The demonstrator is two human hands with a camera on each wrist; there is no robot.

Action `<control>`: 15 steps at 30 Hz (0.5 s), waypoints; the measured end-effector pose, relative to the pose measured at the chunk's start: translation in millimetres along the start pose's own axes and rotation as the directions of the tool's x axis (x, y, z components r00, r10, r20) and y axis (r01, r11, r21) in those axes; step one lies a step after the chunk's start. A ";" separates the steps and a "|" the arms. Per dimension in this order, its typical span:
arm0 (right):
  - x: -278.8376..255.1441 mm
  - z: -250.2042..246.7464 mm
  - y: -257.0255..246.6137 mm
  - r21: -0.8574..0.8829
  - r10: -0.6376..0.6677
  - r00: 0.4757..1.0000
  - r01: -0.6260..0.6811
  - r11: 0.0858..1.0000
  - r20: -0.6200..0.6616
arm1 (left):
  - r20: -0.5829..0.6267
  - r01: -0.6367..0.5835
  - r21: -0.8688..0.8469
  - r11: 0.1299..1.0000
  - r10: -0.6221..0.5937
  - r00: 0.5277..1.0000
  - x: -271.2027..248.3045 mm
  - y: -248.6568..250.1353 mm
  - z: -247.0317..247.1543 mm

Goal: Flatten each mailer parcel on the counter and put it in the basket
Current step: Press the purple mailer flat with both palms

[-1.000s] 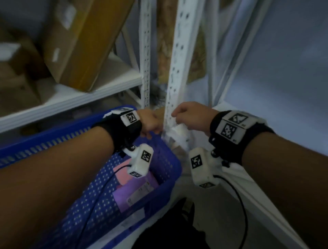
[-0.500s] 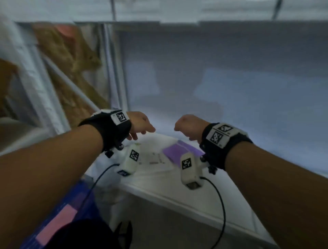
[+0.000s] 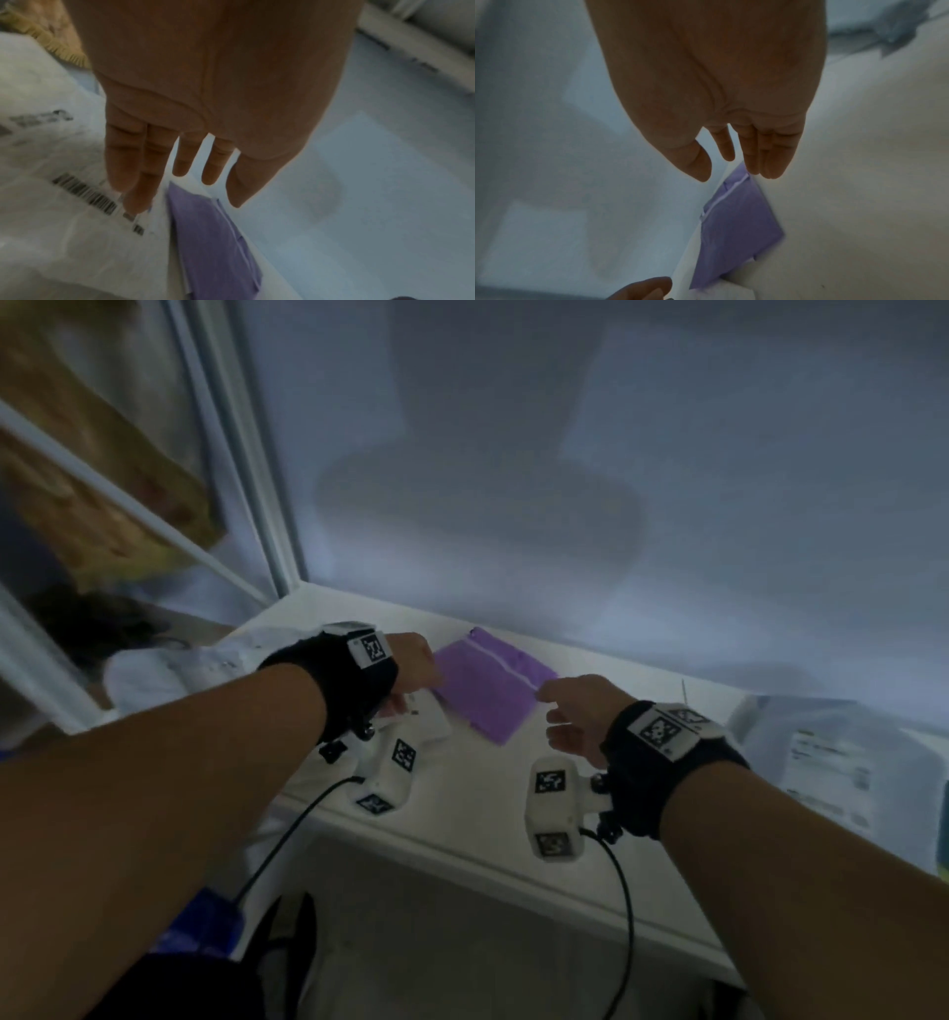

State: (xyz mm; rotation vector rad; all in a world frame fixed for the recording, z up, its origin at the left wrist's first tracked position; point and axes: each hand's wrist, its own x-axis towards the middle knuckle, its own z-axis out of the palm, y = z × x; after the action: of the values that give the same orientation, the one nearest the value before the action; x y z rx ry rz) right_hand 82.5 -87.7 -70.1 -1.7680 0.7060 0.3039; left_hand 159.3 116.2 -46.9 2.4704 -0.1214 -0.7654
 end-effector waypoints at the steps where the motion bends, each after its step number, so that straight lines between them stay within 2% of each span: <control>1: 10.5 5.1 5.6 0.024 0.020 1.000 -0.019 1.000 -0.009 | 0.018 0.007 0.009 1.000 -0.007 1.000 12.2 -4.9 3.8; 6: 37.6 24.1 22.0 0.130 0.103 0.994 -0.096 0.987 -0.047 | -0.022 0.032 0.008 0.999 -0.032 0.999 53.6 -19.4 11.2; 10: 55.0 36.3 19.1 0.257 0.126 0.992 -0.114 0.960 -0.031 | -0.062 0.034 0.131 0.991 -0.026 0.998 70.1 -16.3 9.4; 15: 57.5 35.9 15.8 0.115 0.108 0.994 -0.106 0.988 -0.016 | -0.051 0.011 0.104 0.995 -0.006 0.999 68.7 -1.8 14.0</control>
State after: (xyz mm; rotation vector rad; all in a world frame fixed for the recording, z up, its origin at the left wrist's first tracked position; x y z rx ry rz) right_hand 123.4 -74.3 -124.7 -1.6308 0.8200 0.3114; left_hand 208.9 94.7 -91.6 2.5883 -0.1354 -0.7160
